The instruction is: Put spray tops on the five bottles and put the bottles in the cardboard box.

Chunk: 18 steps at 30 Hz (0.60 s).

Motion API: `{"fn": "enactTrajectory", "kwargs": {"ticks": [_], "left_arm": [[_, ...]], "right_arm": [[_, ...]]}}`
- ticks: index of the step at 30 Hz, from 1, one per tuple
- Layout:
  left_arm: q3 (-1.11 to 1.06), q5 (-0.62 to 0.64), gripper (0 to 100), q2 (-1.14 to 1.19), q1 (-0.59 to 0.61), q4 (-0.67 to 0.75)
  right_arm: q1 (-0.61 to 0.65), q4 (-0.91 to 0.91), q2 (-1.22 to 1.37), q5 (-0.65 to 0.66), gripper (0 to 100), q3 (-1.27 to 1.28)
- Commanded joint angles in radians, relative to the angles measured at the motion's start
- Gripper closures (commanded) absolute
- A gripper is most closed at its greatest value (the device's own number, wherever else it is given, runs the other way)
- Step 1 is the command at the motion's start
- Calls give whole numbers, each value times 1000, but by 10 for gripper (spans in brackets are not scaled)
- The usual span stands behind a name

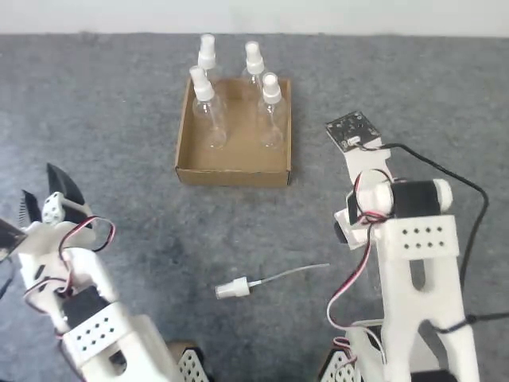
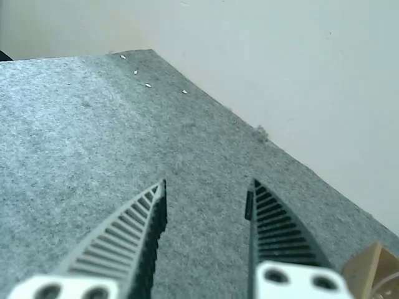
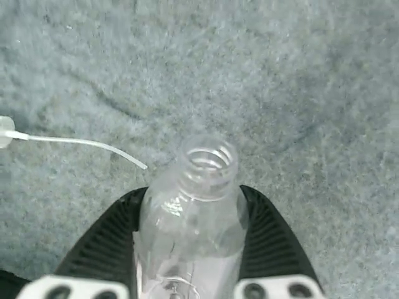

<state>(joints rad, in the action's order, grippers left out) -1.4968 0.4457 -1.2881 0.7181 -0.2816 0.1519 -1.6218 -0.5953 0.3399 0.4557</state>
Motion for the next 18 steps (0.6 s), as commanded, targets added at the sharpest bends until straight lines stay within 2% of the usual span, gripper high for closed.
{"fn": "enactTrajectory", "kwargs": {"ticks": [1,4,9,18], "left_arm": [[18,8,805,-14,-8,34],[18,8,805,-14,-8,34],[18,8,805,-14,-8,34],[19,-20,804,-14,-8,29]], "right_arm": [[-4,102,-104,-11,991,87],[-5,185,-168,-20,991,181],[-5,259,-265,-126,991,242],[-15,380,-303,-242,991,319]]}}
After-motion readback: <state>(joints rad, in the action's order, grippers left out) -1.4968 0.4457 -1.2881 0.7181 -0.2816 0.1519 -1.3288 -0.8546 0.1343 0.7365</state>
